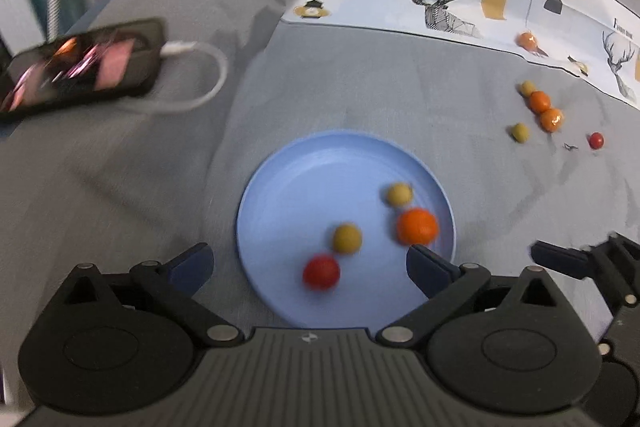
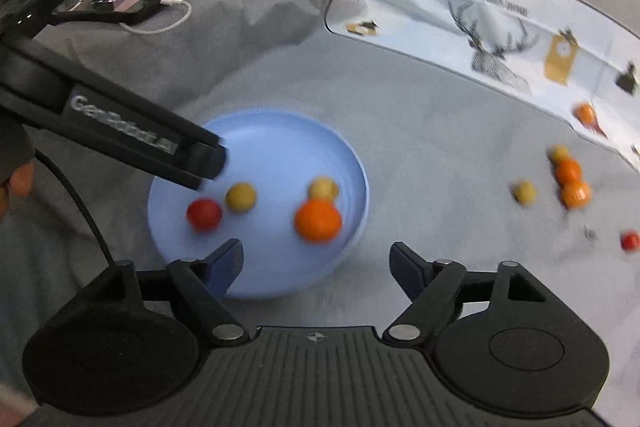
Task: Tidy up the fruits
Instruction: 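Open both tools over the plate to drop the yellow fruit and mandarin, then withdraw both open tools from the plate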
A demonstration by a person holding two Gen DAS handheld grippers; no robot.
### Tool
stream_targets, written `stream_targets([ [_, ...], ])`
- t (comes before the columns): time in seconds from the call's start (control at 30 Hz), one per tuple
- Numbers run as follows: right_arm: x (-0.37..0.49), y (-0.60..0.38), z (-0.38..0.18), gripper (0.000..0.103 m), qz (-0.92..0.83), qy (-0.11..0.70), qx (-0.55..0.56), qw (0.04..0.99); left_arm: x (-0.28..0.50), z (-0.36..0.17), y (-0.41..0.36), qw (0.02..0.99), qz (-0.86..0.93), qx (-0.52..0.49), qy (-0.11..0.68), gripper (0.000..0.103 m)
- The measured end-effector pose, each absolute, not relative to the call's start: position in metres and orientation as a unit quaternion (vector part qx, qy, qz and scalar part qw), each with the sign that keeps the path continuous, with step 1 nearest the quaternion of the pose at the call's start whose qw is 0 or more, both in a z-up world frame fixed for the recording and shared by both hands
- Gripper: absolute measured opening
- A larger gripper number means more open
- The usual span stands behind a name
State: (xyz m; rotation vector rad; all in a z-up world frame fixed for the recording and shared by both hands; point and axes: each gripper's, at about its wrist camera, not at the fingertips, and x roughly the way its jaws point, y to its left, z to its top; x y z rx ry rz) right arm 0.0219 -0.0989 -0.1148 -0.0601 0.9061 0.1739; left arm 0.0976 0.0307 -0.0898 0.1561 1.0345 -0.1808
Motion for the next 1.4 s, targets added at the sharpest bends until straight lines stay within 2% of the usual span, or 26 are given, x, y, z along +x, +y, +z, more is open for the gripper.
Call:
stream_targets([
  [0.17, -0.019, -0.102, -0.093, 0.087, 0.068, 0.429, -0.013, 0.901, 0.057, -0.076, 0.045, 0.865, -0.059, 0.058, 0.495, 0.103],
  [0.27, -0.038, -0.104, -0.077, 0.093, 0.062, 0.408, -0.008, 0.911, 0.035, -0.068, 0.05, 0.868, -0.051, 0.055, 0.491, 0.103],
  [0.57, -0.088, -0.1, -0.044, 0.097, 0.059, 0.343, -0.023, 0.937, -0.015, -0.039, 0.051, 0.881, -0.053, 0.053, 0.467, 0.103],
  [0.9, -0.126, -0.106, -0.01, 0.1, 0.04, 0.27, -0.034, 0.961, -0.04, 0.002, 0.047, 0.909, -0.056, 0.032, 0.412, 0.103],
  [1.4, -0.14, -0.097, -0.006, 0.101, 0.049, 0.258, -0.032, 0.964, -0.056, 0.003, 0.057, 0.907, -0.059, 0.039, 0.416, 0.103],
])
